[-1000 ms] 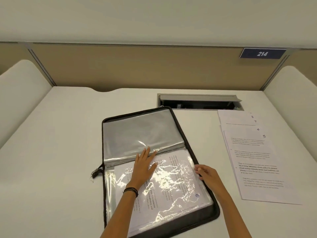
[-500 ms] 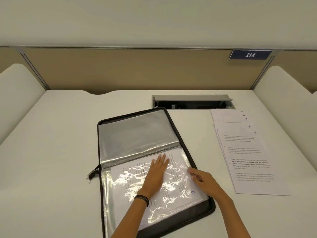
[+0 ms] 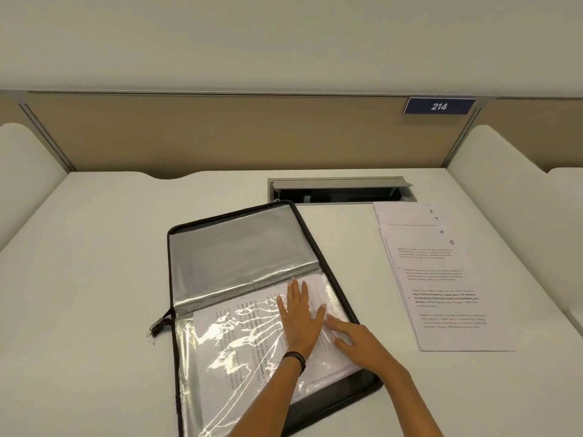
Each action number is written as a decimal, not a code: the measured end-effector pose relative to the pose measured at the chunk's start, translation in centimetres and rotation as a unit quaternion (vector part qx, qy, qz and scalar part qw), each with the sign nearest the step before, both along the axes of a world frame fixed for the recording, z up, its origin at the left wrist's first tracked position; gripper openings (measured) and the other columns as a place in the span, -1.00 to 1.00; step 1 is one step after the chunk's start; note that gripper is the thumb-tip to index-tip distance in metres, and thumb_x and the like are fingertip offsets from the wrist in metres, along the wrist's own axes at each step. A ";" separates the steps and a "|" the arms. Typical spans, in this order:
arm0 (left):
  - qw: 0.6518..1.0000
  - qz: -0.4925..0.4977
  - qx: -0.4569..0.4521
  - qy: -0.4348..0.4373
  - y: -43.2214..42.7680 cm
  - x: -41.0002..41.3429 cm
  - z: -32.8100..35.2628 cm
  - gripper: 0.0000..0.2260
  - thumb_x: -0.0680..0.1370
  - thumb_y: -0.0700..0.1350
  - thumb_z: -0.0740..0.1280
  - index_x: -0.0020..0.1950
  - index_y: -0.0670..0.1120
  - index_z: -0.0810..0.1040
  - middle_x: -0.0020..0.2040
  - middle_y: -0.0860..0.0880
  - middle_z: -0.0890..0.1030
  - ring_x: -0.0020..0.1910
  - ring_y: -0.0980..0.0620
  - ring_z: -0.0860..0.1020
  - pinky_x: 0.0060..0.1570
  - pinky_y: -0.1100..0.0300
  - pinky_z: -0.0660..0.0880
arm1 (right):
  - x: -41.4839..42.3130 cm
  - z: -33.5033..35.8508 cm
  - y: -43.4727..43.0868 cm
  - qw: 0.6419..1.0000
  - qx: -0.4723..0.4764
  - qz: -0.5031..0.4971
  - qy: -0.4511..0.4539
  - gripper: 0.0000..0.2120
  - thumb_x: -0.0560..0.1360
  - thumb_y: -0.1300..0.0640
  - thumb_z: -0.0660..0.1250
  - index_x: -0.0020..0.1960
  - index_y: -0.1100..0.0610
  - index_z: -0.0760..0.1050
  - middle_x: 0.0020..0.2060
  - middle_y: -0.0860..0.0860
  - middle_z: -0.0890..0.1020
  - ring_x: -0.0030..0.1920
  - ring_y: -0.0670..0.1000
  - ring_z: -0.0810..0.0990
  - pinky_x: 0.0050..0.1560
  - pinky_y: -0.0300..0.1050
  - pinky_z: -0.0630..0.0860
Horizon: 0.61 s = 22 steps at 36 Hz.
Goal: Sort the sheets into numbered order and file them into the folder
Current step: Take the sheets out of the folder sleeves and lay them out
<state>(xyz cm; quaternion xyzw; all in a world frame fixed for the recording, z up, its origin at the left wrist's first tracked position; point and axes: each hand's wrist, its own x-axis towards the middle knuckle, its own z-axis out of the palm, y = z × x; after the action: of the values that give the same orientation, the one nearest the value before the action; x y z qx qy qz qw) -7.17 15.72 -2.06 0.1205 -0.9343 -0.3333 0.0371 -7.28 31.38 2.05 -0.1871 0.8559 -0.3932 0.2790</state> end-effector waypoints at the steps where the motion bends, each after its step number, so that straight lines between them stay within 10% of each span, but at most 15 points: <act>1: 1.000 0.004 -0.008 -0.014 -0.1 -0.1 -0.2 -0.25 0.51 0.35 -0.06 0.52 -0.13 0.15 0.52 -0.06 0.04 0.46 0.28 -0.35 0.42 0.14 -0.41 | 0.0 0.0 0.0 1.000 -0.004 0.003 -0.002 -0.56 0.60 0.16 0.21 0.45 0.00 0.22 0.35 -0.19 0.27 0.35 -0.22 0.27 0.19 -0.62 0.14; 11: 0.999 0.028 -0.019 0.036 -0.2 -0.2 -0.9 -0.45 0.54 0.03 -0.03 0.48 -0.15 0.29 0.50 -0.08 0.12 0.49 0.03 0.01 0.41 0.17 -0.39 | -0.2 1.0 -0.5 0.994 -0.055 -0.077 0.046 -0.75 0.58 0.27 0.21 0.18 0.04 0.52 0.10 -0.12 0.55 0.07 -0.24 0.52 0.15 -0.44 0.42; 22: 0.999 0.022 0.026 0.020 -0.4 0.1 0.4 -0.44 0.55 0.03 -0.12 0.53 -0.09 0.12 0.55 -0.02 -0.02 0.46 0.15 -0.20 0.30 0.32 -0.54 | -1.6 0.6 -0.1 0.978 -0.056 -0.196 0.035 -0.72 0.58 0.30 0.19 0.24 0.13 0.50 0.07 -0.08 0.55 0.04 -0.16 0.52 -0.08 -0.54 0.40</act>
<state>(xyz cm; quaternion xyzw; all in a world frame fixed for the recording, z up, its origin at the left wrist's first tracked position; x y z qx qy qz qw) -7.11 15.32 -1.64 0.1356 -0.9214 -0.3592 0.0598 -8.84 31.28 2.66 -0.0451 0.8616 -0.4810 0.1554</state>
